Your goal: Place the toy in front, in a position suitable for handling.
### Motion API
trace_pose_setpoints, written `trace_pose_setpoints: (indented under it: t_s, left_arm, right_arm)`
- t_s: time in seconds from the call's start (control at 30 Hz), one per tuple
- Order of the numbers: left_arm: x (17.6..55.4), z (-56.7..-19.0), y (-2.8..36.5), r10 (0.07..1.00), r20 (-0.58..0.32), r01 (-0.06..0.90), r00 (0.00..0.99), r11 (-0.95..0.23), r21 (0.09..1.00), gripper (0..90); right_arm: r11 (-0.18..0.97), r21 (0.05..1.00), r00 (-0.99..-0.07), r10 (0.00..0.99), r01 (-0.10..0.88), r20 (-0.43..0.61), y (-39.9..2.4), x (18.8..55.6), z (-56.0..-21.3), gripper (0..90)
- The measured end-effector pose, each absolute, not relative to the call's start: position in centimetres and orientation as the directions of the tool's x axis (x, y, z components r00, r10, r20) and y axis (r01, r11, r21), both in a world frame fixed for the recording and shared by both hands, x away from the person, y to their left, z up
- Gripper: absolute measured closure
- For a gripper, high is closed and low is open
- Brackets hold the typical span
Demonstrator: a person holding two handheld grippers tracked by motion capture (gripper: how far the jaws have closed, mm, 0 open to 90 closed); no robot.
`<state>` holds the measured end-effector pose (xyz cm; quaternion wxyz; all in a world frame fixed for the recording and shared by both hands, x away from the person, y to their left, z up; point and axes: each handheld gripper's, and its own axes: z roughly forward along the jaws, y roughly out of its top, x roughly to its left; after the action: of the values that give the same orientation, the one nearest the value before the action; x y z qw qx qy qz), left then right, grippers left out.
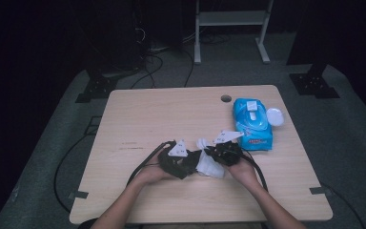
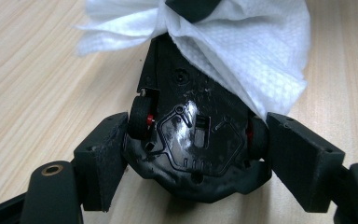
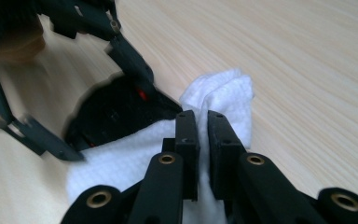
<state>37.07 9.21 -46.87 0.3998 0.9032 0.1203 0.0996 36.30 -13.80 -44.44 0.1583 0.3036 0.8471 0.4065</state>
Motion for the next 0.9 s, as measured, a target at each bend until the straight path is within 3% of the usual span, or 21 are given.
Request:
trace_pose_setpoints:
  t_s: [0.17, 0.2, 0.3, 0.43, 0.47, 0.6, 0.67, 0.8, 0.9]
  left_arm:
    - [37.1, -46.9, 9.2, 0.289, 0.083, 0.134, 0.954, -0.655, 0.743, 22.9]
    - [37.1, -46.8, 9.1, 0.266, 0.048, 0.143, 0.963, -0.650, 0.746, 18.7]
    - [37.0, -46.8, 9.0, 0.259, 0.058, 0.131, 0.964, -0.656, 0.743, 16.4]
    - [36.8, -47.1, 8.7, 0.252, 0.106, 0.103, 0.962, -0.693, 0.713, 17.2]
    - [36.8, -47.1, 8.7, 0.251, 0.126, 0.089, 0.960, -0.699, 0.710, 22.5]
    - [36.8, -47.1, 8.7, 0.249, 0.120, 0.090, 0.961, -0.692, 0.716, 23.3]
    - [36.8, -47.0, 8.8, 0.243, 0.126, 0.082, 0.962, -0.693, 0.717, 23.4]
    - [36.9, -47.0, 8.9, 0.242, 0.123, 0.083, 0.963, -0.693, 0.716, 23.4]
    - [36.8, -47.0, 8.8, 0.238, 0.131, 0.075, 0.962, -0.696, 0.714, 23.5]
  right_arm:
    - [0.479, 0.790, -0.765, 0.644, 0.384, -0.018, -14.5, 35.9, -44.6, 83.6]
    - [0.467, 0.792, -0.761, 0.648, 0.393, -0.004, -14.7, 35.5, -44.7, 83.5]
    - [0.466, 0.788, -0.757, 0.654, 0.403, 0.000, -15.0, 35.5, -44.8, 83.5]
    - [0.374, 0.798, -0.748, 0.649, 0.473, 0.139, -16.2, 36.0, -45.2, 83.5]
    - [0.361, 0.802, -0.750, 0.643, 0.476, 0.155, -16.4, 36.1, -45.1, 83.5]
    - [0.356, 0.810, -0.739, 0.660, 0.466, 0.136, -17.3, 36.1, -44.6, 83.5]
    - [0.413, 0.796, -0.727, 0.685, 0.443, 0.049, -17.9, 36.3, -44.6, 83.5]
    - [0.439, 0.784, -0.708, 0.706, 0.438, 0.001, -18.7, 36.3, -44.8, 83.4]
    - [0.436, 0.784, -0.706, 0.709, 0.442, 0.004, -18.9, 36.3, -44.7, 83.4]
